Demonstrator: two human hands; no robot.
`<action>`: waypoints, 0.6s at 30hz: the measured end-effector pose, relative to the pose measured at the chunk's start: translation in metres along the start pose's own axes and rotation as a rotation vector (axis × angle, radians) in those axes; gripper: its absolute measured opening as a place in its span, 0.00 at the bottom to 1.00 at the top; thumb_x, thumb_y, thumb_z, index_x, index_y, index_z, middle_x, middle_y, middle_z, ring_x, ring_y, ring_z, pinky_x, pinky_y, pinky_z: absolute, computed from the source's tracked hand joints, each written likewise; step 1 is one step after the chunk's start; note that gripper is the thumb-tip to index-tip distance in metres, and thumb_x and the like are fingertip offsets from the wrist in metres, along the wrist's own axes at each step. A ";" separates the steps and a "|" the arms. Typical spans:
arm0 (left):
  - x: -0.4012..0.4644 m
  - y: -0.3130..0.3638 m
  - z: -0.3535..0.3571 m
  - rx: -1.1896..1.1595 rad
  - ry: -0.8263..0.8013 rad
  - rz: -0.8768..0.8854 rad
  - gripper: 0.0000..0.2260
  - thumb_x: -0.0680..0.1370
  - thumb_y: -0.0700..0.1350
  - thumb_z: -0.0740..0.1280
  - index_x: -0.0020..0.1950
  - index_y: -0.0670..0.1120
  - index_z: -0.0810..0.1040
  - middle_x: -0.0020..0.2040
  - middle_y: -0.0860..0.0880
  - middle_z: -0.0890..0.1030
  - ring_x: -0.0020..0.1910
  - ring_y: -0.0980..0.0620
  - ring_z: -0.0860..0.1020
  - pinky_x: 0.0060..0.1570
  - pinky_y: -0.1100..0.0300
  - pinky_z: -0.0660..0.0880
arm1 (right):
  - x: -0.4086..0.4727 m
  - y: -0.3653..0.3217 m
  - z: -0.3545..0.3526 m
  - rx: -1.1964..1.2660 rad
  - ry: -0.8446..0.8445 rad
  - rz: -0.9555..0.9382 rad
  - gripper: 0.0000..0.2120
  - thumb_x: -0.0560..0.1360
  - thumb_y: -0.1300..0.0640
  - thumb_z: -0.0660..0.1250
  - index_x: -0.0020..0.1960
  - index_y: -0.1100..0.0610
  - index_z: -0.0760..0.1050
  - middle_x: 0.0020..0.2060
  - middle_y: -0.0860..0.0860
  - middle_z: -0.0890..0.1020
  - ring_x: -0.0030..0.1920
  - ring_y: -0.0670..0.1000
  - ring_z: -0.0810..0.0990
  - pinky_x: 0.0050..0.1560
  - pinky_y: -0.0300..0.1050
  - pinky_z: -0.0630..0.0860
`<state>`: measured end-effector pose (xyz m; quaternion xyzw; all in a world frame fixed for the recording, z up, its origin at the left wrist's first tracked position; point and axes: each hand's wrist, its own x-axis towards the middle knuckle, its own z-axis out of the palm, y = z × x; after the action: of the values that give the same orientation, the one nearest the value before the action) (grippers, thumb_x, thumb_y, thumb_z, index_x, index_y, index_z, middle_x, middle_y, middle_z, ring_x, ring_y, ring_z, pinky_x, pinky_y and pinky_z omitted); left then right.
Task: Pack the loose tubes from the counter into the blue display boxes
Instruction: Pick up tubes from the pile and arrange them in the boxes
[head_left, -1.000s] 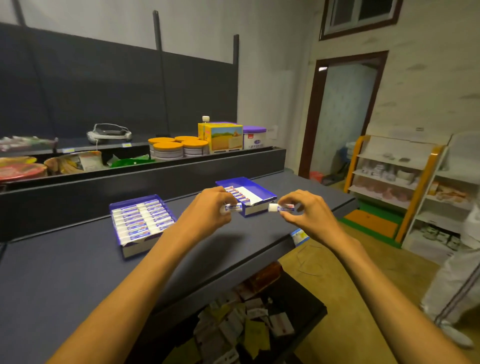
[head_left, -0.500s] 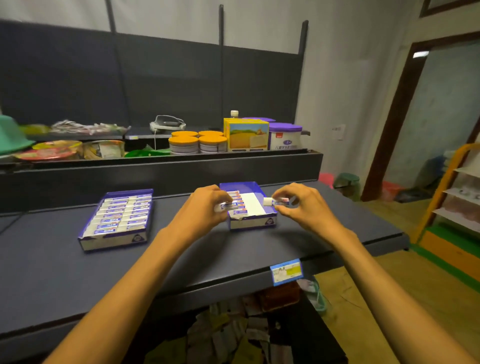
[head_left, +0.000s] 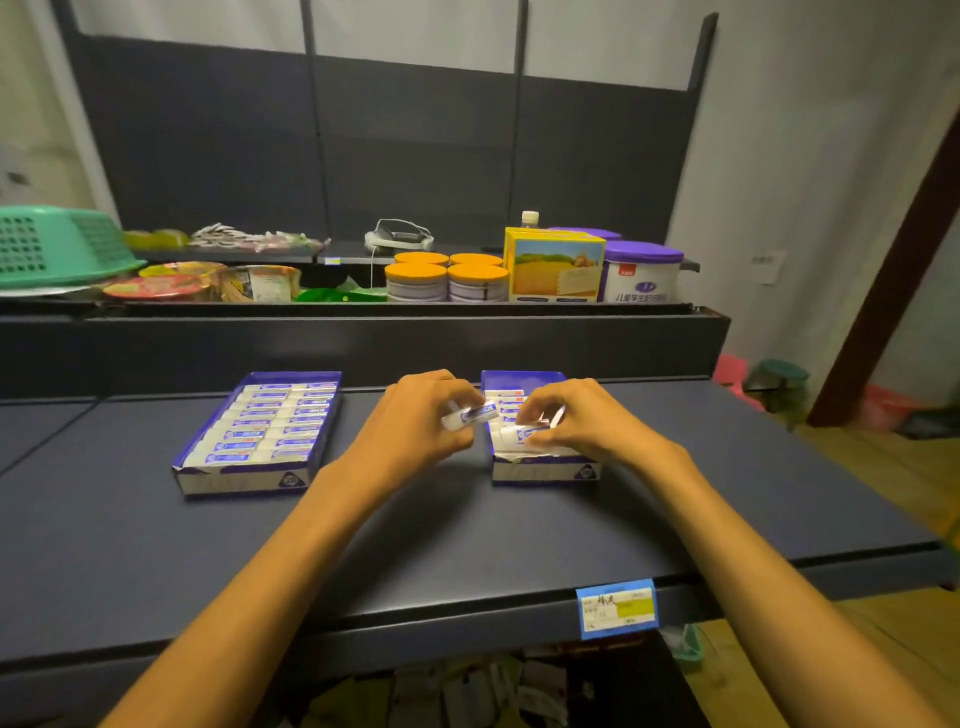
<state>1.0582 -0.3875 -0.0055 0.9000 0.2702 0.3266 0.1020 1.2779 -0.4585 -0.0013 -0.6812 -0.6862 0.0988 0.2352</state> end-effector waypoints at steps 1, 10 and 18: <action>0.001 -0.001 0.002 -0.013 0.003 0.001 0.12 0.70 0.43 0.74 0.54 0.49 0.83 0.49 0.51 0.81 0.44 0.53 0.80 0.45 0.51 0.80 | 0.002 -0.001 0.000 -0.011 -0.026 -0.005 0.11 0.70 0.55 0.76 0.52 0.51 0.81 0.48 0.45 0.82 0.44 0.41 0.78 0.41 0.30 0.71; 0.000 0.001 0.013 -0.164 -0.075 -0.094 0.12 0.69 0.45 0.76 0.51 0.50 0.83 0.46 0.54 0.83 0.39 0.55 0.81 0.42 0.55 0.80 | 0.016 -0.003 0.010 -0.068 -0.146 -0.070 0.08 0.71 0.53 0.75 0.47 0.46 0.77 0.46 0.45 0.80 0.44 0.43 0.77 0.39 0.30 0.69; 0.000 0.012 0.010 -0.234 -0.101 -0.110 0.11 0.70 0.44 0.77 0.51 0.49 0.83 0.47 0.52 0.84 0.41 0.56 0.81 0.41 0.62 0.80 | 0.020 0.003 0.013 -0.072 -0.176 -0.112 0.08 0.72 0.52 0.74 0.51 0.51 0.80 0.42 0.43 0.77 0.38 0.41 0.75 0.37 0.30 0.67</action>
<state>1.0695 -0.3978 -0.0091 0.8809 0.2739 0.3042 0.2374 1.2757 -0.4362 -0.0106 -0.6385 -0.7443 0.1205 0.1545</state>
